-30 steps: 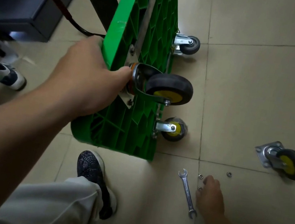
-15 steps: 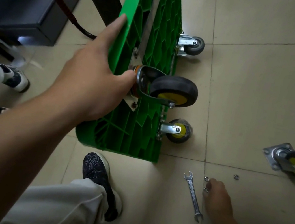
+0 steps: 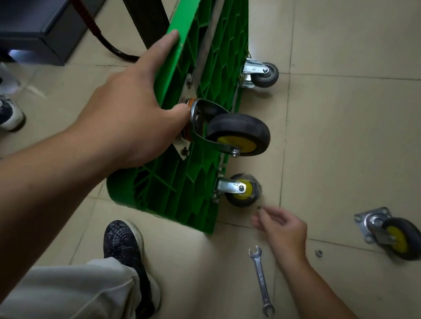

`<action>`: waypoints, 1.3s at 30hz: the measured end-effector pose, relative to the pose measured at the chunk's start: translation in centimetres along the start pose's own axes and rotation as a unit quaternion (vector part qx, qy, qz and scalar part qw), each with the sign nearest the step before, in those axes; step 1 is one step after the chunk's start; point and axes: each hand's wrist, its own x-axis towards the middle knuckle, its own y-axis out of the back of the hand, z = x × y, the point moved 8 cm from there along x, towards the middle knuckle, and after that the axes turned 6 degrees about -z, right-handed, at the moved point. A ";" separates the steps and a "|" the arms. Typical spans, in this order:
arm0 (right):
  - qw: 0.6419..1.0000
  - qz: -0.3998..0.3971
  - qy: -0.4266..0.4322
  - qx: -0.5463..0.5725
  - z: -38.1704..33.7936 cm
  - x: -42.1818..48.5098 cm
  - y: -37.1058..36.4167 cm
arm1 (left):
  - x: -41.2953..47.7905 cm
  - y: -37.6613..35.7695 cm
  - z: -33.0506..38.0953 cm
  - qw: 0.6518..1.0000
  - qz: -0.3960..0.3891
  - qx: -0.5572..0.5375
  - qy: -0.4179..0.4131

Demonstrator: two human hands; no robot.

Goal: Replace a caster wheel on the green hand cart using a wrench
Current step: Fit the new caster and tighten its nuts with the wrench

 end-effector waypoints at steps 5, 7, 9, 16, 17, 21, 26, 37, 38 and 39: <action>0.983 -0.085 0.114 0.117 -8.9 -3.0 -3.7 | 0.2 -0.1 0.0 1.000 0.004 0.006 -0.002; 0.975 -0.106 0.136 0.138 -10.7 -4.5 -4.1 | 0.3 -0.1 0.2 1.000 0.010 0.013 -0.004; 0.969 -0.125 0.150 0.149 -12.1 -5.9 -4.5 | 0.2 -0.1 0.3 1.000 0.014 0.018 -0.004; 0.942 -0.211 0.205 0.161 -18.2 -11.3 -5.4 | 0.3 -0.2 0.2 1.000 -0.003 0.019 -0.001; 0.937 -0.222 0.222 0.153 -19.5 -12.2 -5.5 | 0.2 -0.1 0.2 1.000 -0.005 0.019 0.001; 0.918 -0.236 0.300 0.104 -24.8 -16.2 -5.4 | -0.5 0.0 0.3 0.999 -0.024 0.026 0.004; 0.912 -0.217 0.349 -0.009 -28.9 -21.7 -3.3 | -2.9 -0.3 0.4 0.998 -0.052 0.037 -0.007; 0.884 -0.119 0.435 -0.121 -26.6 -24.2 -3.0 | -7.5 -0.4 -1.0 0.999 -0.047 -0.017 -0.001; 0.890 -0.106 0.427 -0.119 -25.7 -23.7 -3.1 | -7.6 -0.4 -1.2 0.998 -0.044 -0.036 0.001; 0.894 -0.096 0.420 -0.122 -24.9 -23.1 -3.4 | -7.7 -0.4 -1.2 0.998 -0.041 -0.050 0.000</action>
